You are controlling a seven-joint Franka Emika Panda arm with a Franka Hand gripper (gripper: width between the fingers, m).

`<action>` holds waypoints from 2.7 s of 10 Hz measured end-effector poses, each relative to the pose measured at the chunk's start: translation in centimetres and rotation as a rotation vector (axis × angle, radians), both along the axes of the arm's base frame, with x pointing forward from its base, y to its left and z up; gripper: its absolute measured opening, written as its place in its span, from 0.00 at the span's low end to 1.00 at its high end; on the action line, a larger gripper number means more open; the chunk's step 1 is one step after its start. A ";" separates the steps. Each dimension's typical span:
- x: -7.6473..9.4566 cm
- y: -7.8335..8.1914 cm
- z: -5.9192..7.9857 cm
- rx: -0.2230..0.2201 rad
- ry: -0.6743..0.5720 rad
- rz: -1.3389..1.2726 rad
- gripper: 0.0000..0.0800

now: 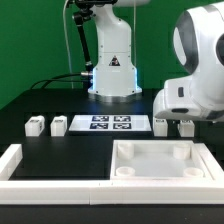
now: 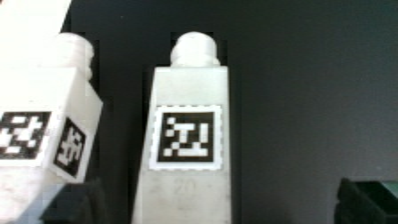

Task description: Assemble square table

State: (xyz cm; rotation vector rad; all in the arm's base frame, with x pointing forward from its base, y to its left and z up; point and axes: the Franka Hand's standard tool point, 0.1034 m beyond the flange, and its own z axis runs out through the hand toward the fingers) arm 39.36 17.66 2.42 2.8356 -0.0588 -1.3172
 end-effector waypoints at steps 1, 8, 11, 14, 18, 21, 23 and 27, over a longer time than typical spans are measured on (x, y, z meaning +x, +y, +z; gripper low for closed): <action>-0.4 -0.1 0.0 -0.003 0.053 0.005 0.81; -2.3 -0.1 -1.7 -0.021 0.083 -0.009 0.81; -2.5 0.0 -1.8 -0.029 0.093 -0.035 0.64; -2.5 0.1 -1.8 -0.029 0.094 -0.035 0.36; -2.5 0.1 -1.8 -0.029 0.094 -0.035 0.36; -2.4 -0.1 -1.5 -0.025 0.095 -0.032 0.36; -0.4 -1.2 2.6 0.021 0.068 -0.018 0.36; 0.7 -2.0 7.5 0.032 -0.099 -0.011 0.36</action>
Offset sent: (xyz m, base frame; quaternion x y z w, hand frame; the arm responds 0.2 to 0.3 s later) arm -0.0060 -0.0072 -0.0026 0.0082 -0.0165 -0.0116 0.9998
